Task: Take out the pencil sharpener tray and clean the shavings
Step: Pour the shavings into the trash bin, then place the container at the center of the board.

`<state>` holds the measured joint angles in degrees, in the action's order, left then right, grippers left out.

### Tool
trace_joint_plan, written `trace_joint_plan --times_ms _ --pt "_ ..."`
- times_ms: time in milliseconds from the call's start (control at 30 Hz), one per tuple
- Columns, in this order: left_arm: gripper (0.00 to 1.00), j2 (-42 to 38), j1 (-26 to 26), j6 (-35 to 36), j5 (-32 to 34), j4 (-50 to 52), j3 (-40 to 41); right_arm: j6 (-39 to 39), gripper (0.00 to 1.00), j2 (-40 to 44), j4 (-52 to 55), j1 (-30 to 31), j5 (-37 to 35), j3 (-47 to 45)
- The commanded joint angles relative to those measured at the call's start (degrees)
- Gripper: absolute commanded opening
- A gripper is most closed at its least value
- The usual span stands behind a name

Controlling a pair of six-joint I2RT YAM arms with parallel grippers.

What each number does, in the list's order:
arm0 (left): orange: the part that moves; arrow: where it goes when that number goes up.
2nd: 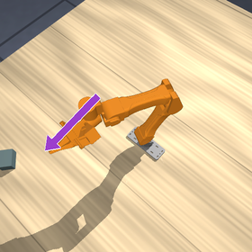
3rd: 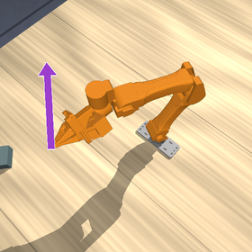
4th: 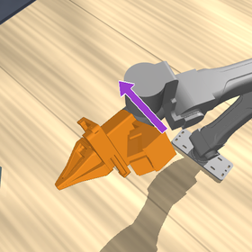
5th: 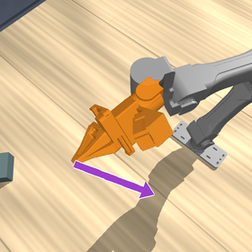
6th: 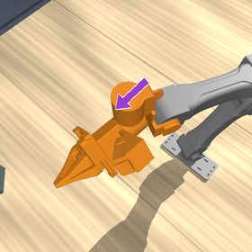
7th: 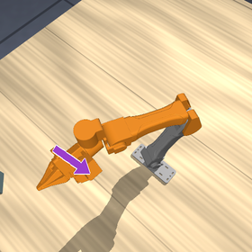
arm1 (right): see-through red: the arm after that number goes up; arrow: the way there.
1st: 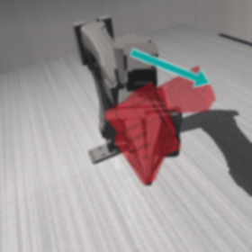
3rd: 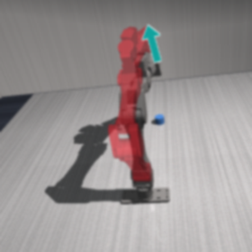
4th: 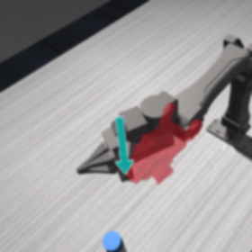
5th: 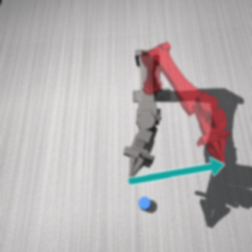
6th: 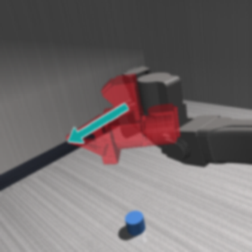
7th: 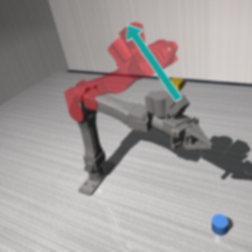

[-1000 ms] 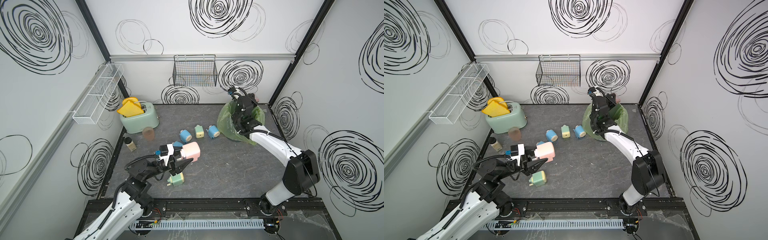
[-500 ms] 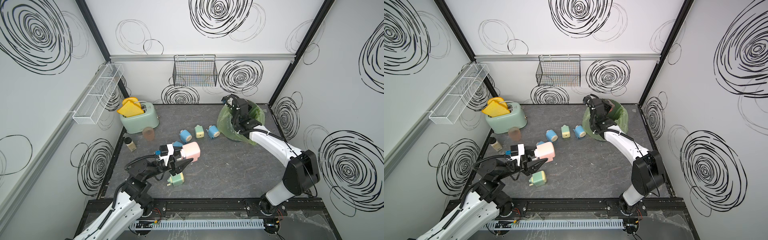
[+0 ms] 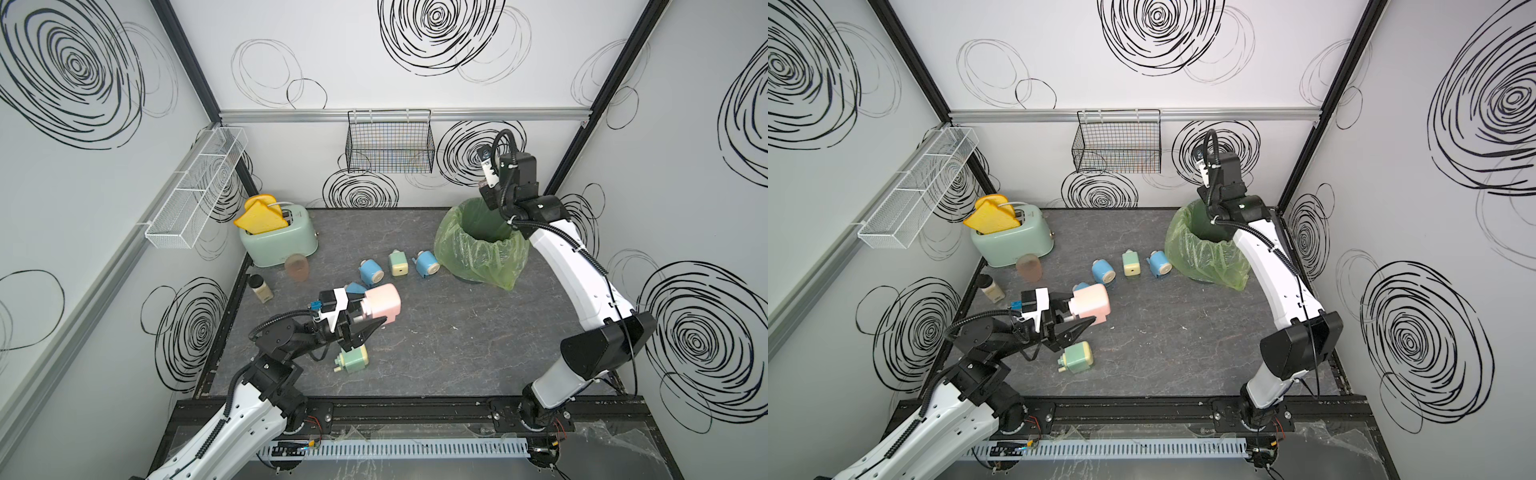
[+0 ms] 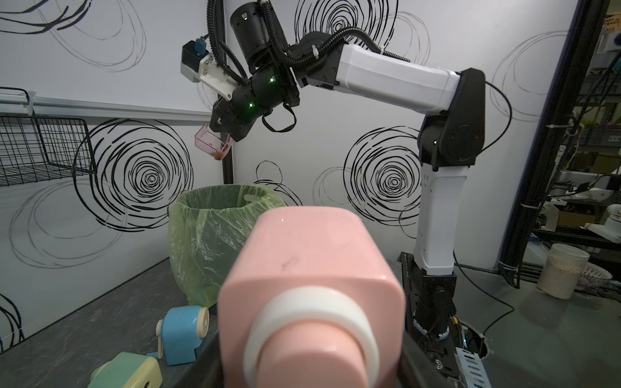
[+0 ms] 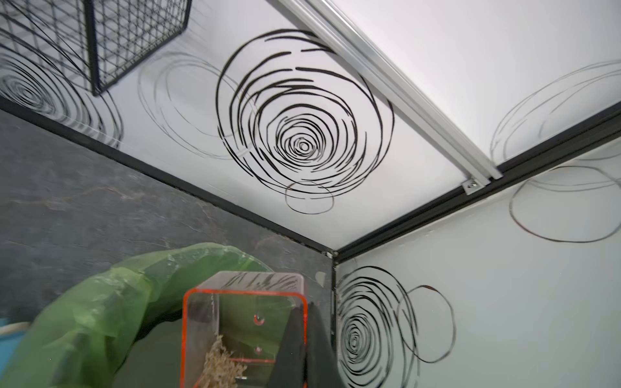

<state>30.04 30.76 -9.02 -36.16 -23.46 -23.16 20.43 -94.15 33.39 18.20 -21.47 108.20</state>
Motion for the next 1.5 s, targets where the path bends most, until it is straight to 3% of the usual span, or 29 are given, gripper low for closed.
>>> trace_joint_plan --times_ms 0,133,233,400,633,867,1200,1333,1467 --pt "0.07 -0.05 0.37 0.15 -0.25 -4.6 -2.03 -10.53 0.0 0.19 11.74 -1.55 17.73 2.18" --pt "0.07 0.03 0.4 -0.25 0.05 -4.67 -2.02 -14.01 0.0 1.98 15.58 -1.38 27.68 -0.43" --pt "0.07 -0.06 0.44 -0.72 0.56 -4.74 -1.91 -14.79 0.0 3.86 17.83 1.56 29.95 -5.4" --pt "0.06 -0.07 0.43 -0.78 1.27 -4.98 -2.03 -17.72 0.0 8.9 17.23 12.01 31.33 -19.09" --pt "0.06 -0.13 0.11 -0.4 1.36 -4.47 -2.07 -20.33 0.0 10.34 7.14 19.82 39.31 -38.95" --pt "0.06 0.2 0.06 -0.23 1.28 -4.05 -2.07 -17.22 0.0 3.0 -2.15 23.44 34.25 -45.86" --pt "0.06 0.63 -0.27 0.08 1.31 -3.86 -2.23 -10.24 0.0 -9.28 -6.32 26.28 25.81 -42.05" --pt "0.06 0.68 -0.32 0.3 1.32 -3.5 -2.07 -9.66 0.0 -9.59 -10.64 26.41 24.29 -42.66" --pt "0.06 1.07 -0.27 0.39 1.34 -3.62 -2.21 -9.26 0.21 -9.12 -13.17 26.54 23.66 -43.08"
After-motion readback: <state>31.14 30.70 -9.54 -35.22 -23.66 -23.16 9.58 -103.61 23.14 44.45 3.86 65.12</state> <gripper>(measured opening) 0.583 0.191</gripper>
